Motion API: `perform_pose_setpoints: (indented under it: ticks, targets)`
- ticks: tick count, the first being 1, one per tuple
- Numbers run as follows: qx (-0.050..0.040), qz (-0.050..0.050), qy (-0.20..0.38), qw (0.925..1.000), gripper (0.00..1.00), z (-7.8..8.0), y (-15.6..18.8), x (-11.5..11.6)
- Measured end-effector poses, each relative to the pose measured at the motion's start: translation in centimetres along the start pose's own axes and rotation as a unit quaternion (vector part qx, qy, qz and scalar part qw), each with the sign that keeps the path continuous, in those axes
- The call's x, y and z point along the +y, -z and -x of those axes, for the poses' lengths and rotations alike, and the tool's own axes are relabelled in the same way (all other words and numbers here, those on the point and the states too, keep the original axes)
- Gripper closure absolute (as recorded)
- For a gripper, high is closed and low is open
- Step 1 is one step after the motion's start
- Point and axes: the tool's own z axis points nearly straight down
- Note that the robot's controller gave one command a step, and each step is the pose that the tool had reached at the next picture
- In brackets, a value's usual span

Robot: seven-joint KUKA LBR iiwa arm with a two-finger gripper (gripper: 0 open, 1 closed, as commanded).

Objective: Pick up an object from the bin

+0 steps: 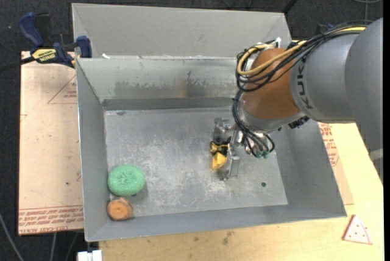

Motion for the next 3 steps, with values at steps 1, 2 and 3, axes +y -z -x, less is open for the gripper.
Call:
perform_pose_setpoints:
  ticks: [1,2,3]
  targets:
    - [-0.0029,0.0,0.024,0.9997,1.0,0.0,0.7,2.6]
    - [-0.0028,0.0,0.044,0.999,0.0,0.1,0.4,1.4]
    - [-0.003,0.0,0.052,0.9986,0.0,0.1,0.3,0.9]
